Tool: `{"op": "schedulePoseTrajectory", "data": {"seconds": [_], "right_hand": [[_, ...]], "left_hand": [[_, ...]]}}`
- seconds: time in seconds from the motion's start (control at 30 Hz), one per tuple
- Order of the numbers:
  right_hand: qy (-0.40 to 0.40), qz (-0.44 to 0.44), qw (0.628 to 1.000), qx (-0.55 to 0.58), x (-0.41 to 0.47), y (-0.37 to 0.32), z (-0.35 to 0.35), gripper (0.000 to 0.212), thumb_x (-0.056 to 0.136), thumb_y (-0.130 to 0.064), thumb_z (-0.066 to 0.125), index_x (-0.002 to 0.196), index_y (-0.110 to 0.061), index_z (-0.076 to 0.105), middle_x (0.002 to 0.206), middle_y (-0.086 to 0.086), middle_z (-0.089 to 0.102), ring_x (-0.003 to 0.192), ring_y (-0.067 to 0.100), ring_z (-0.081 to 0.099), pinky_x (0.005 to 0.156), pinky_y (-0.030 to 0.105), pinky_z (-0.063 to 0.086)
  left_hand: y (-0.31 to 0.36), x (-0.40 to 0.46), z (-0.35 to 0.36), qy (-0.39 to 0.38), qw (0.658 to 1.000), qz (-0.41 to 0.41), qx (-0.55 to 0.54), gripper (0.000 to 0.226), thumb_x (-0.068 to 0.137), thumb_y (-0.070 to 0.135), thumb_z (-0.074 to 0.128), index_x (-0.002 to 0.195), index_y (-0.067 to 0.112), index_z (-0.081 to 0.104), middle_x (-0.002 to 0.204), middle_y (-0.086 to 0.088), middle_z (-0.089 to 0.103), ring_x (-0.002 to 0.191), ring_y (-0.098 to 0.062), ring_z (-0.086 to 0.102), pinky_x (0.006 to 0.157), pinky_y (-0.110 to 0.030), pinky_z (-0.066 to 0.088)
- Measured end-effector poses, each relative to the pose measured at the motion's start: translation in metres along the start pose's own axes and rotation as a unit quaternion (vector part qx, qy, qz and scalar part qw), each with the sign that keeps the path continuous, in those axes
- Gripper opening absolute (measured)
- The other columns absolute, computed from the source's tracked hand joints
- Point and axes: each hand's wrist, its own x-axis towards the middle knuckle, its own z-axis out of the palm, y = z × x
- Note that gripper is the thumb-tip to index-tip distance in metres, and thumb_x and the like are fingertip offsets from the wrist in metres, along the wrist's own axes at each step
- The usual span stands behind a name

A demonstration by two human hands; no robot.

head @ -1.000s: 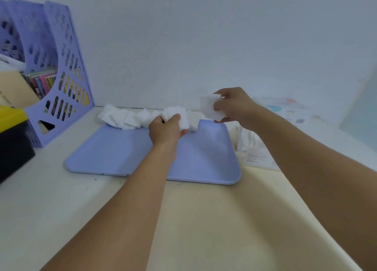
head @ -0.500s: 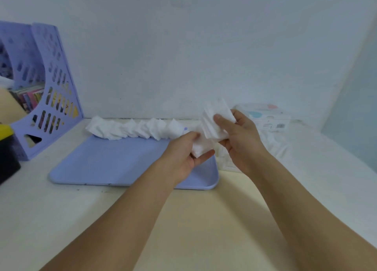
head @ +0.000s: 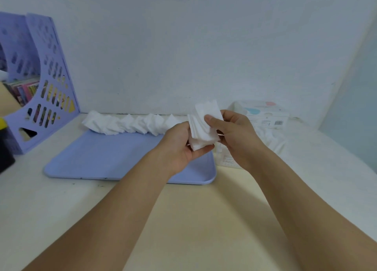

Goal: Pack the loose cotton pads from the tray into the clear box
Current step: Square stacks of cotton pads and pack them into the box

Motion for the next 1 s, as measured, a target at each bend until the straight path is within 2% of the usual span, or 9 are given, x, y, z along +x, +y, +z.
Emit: {"op": "schedulePoseTrajectory", "data": {"seconds": [0.1, 0.17, 0.23, 0.33, 0.47, 0.67, 0.77, 0.9, 1.0], "right_hand": [[0.035, -0.031, 0.998, -0.052, 0.0002, 0.0048, 0.0031, 0.017, 0.09, -0.016, 0.074, 0.102, -0.004, 0.073, 0.095, 0.011, 0.077, 0.084, 0.022, 0.073, 0.076, 0.033, 0.059], [0.054, -0.055, 0.993, -0.091, -0.0002, 0.0047, 0.0036, 0.014, 0.089, -0.016, 0.075, 0.098, -0.005, 0.073, 0.09, 0.011, 0.076, 0.076, 0.015, 0.07, 0.068, 0.026, 0.056], [0.057, -0.064, 0.992, -0.094, -0.0005, 0.0039, 0.0023, 0.014, 0.09, -0.015, 0.074, 0.098, -0.003, 0.072, 0.089, 0.012, 0.075, 0.075, 0.015, 0.068, 0.067, 0.026, 0.055], [0.061, -0.073, 0.992, -0.079, -0.001, 0.0019, 0.0011, 0.013, 0.089, -0.012, 0.075, 0.097, -0.002, 0.073, 0.089, 0.015, 0.075, 0.076, 0.018, 0.071, 0.07, 0.03, 0.058], [0.095, -0.086, 0.989, -0.074, -0.0023, 0.0012, 0.0019, 0.008, 0.086, -0.012, 0.079, 0.09, -0.007, 0.076, 0.079, 0.006, 0.077, 0.069, 0.014, 0.073, 0.063, 0.025, 0.057], [0.094, -0.102, 0.987, -0.079, -0.0035, 0.002, 0.0051, 0.007, 0.085, -0.013, 0.079, 0.09, -0.009, 0.077, 0.081, 0.004, 0.078, 0.079, 0.021, 0.076, 0.073, 0.035, 0.062], [0.097, -0.109, 0.985, -0.091, -0.0033, 0.0044, 0.005, 0.009, 0.082, -0.013, 0.081, 0.091, -0.012, 0.078, 0.08, 0.003, 0.078, 0.077, 0.021, 0.076, 0.073, 0.036, 0.062], [0.12, -0.149, 0.968, -0.16, -0.0002, 0.0075, 0.0044, 0.009, 0.081, -0.016, 0.083, 0.088, -0.015, 0.078, 0.083, -0.002, 0.076, 0.079, 0.019, 0.072, 0.069, 0.03, 0.059], [0.117, -0.123, 0.98, -0.102, -0.0025, 0.0039, 0.0053, 0.007, 0.086, -0.014, 0.079, 0.086, -0.009, 0.074, 0.079, 0.005, 0.075, 0.079, 0.023, 0.074, 0.071, 0.034, 0.062]], "left_hand": [[-0.0029, 0.0012, 0.001, -0.002, 1.0, -0.012, 0.004, 0.028, 0.102, 0.024, 0.052, 0.122, 0.011, 0.067, 0.119, -0.014, 0.073, 0.109, -0.029, 0.071, 0.087, -0.042, 0.06], [-0.0039, 0.0039, 0.0009, -0.008, 0.999, -0.032, -0.033, 0.045, 0.103, 0.046, 0.047, 0.128, 0.012, 0.063, 0.123, -0.016, 0.071, 0.11, -0.031, 0.07, 0.087, -0.044, 0.06], [-0.0036, 0.0063, -0.0001, -0.012, 0.998, -0.036, -0.053, 0.057, 0.101, 0.057, 0.044, 0.131, 0.012, 0.06, 0.123, -0.016, 0.07, 0.11, -0.031, 0.07, 0.089, -0.045, 0.06], [-0.0014, 0.0044, -0.0004, -0.012, 0.999, -0.015, -0.043, 0.045, 0.104, 0.045, 0.047, 0.13, 0.011, 0.06, 0.12, -0.015, 0.072, 0.107, -0.029, 0.072, 0.094, -0.044, 0.057], [0.0002, 0.0027, -0.0002, 0.002, 0.999, -0.008, -0.049, 0.037, 0.107, 0.033, 0.045, 0.129, 0.007, 0.06, 0.118, -0.016, 0.072, 0.108, -0.03, 0.071, 0.093, -0.044, 0.058], [-0.0023, 0.0, 0.0003, -0.029, 0.999, 0.012, -0.002, 0.022, 0.102, 0.012, 0.052, 0.117, 0.005, 0.067, 0.115, -0.015, 0.074, 0.108, -0.026, 0.072, 0.097, -0.041, 0.057], [-0.0027, 0.0011, -0.0002, -0.027, 1.0, 0.015, -0.003, 0.024, 0.102, 0.014, 0.052, 0.119, 0.006, 0.067, 0.116, -0.014, 0.074, 0.108, -0.026, 0.072, 0.096, -0.041, 0.057], [-0.0023, 0.0022, -0.0002, -0.036, 0.998, 0.003, -0.05, 0.037, 0.104, 0.035, 0.052, 0.127, 0.008, 0.062, 0.12, -0.015, 0.072, 0.11, -0.028, 0.071, 0.099, -0.043, 0.055], [-0.0028, 0.0027, 0.0007, -0.034, 0.998, 0.016, -0.054, 0.03, 0.105, 0.019, 0.05, 0.126, 0.0, 0.06, 0.12, -0.018, 0.071, 0.111, -0.03, 0.07, 0.099, -0.043, 0.055]]}}
